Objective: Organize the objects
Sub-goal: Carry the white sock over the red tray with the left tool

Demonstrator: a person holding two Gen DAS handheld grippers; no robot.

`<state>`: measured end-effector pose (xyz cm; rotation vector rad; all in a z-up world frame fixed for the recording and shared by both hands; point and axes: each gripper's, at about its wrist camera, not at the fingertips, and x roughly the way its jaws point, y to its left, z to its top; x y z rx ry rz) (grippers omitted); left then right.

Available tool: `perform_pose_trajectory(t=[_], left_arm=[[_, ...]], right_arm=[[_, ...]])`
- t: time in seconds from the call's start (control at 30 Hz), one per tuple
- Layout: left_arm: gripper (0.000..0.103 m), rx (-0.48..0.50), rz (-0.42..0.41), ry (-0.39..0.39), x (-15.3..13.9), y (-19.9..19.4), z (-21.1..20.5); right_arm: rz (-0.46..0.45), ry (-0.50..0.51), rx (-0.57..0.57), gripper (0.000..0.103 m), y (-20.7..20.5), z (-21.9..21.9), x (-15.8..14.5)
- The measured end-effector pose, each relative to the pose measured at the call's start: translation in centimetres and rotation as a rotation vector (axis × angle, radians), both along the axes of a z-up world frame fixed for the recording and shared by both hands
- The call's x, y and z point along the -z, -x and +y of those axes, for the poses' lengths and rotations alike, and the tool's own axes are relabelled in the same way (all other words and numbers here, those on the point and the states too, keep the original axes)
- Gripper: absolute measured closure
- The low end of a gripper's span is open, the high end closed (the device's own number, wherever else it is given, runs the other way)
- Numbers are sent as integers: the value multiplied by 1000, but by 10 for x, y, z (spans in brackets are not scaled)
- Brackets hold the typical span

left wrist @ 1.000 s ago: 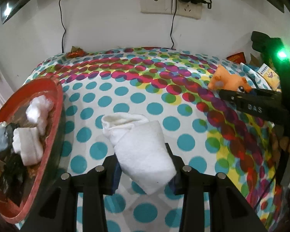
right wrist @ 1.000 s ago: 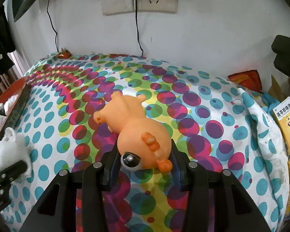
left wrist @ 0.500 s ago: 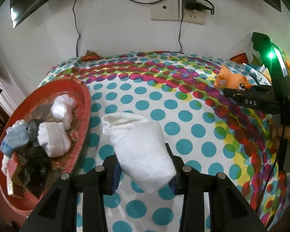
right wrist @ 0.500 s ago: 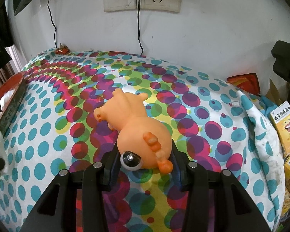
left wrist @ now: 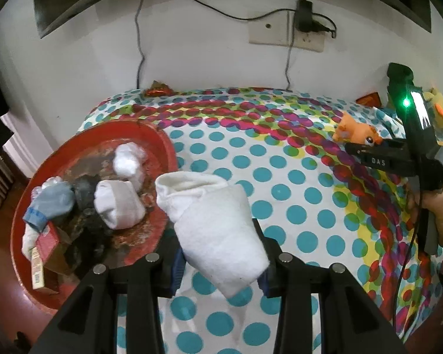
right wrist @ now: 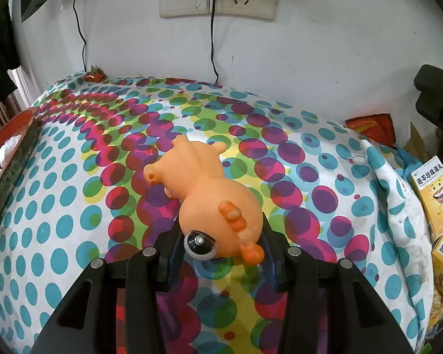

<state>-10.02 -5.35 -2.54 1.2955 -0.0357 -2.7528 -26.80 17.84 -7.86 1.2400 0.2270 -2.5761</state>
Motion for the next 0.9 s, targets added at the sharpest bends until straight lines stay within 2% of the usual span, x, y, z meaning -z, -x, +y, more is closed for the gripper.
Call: perform_pose_trajectory(t=[0.3,0.6,0.9], left_arm=[[64,-71,13,-23,-16,-7,-27],[64,-138,12,-60,-22,-10,-55],[64,-213,3,-65,-26,-11,-83]], right_arm=[[0,-1,0,61,0,0,0],[0,-1,0,61,0,0,0],[0,-1,0,61,0,1,0]])
